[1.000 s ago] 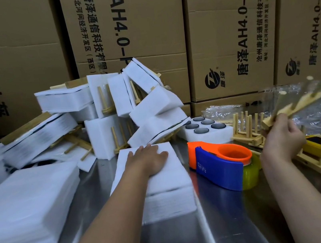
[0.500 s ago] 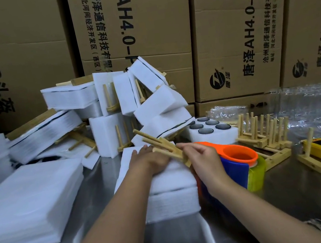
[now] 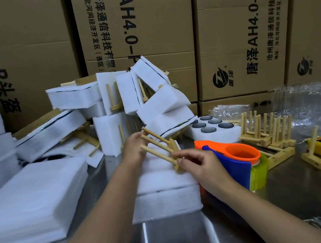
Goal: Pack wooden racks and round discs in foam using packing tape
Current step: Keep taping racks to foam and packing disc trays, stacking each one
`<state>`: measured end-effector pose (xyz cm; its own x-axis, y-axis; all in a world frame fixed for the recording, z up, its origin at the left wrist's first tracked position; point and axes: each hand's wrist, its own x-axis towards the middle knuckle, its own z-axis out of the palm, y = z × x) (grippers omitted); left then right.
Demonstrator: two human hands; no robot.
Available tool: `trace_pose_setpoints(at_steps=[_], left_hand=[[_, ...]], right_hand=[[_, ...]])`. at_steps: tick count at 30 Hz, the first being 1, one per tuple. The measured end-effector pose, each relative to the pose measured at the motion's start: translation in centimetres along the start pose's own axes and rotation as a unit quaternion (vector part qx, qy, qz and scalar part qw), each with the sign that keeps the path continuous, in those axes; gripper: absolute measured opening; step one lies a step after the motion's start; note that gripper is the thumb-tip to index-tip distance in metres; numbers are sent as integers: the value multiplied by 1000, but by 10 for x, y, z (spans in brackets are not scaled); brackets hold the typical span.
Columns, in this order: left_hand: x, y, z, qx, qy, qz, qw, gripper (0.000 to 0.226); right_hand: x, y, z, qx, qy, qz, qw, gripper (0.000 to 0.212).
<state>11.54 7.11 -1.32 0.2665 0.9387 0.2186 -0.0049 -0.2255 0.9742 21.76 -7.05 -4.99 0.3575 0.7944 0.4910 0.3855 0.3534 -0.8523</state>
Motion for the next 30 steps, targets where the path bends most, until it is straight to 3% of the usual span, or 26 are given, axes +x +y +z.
trace_pose_setpoints(at_steps=[2, 7, 11, 15, 22, 24, 27, 28, 30], left_hand=[[2, 0, -3, -47, 15, -31, 998, 29], [0, 3, -7, -144, 33, -33, 989, 57], [1, 2, -12, -197, 70, -41, 977, 56], [3, 0, -14, -181, 73, -36, 980, 49], [0, -3, -5, -8, -49, -3, 999, 39], [2, -7, 1, 124, -87, 15, 988, 39], [6, -14, 10, 424, -142, 76, 891, 53], [6, -15, 12, 472, -151, 91, 864, 54], [9, -17, 14, 502, -155, 101, 845, 57]], right_hand=[[0, 0, -1, -1, -7, -2, 1000, 26], [-1, 2, -1, -33, 29, -20, 999, 22], [-2, 1, -2, -103, 55, -84, 990, 16], [-4, -3, -4, -98, 38, -88, 991, 12], [-6, -5, -6, -87, -6, -74, 993, 18], [-6, -5, -7, -81, -10, -75, 994, 12], [-5, -5, -8, -86, -5, -94, 992, 15], [-4, -5, -9, -92, 8, -95, 991, 20], [-1, -6, -15, -117, 62, -101, 986, 22]])
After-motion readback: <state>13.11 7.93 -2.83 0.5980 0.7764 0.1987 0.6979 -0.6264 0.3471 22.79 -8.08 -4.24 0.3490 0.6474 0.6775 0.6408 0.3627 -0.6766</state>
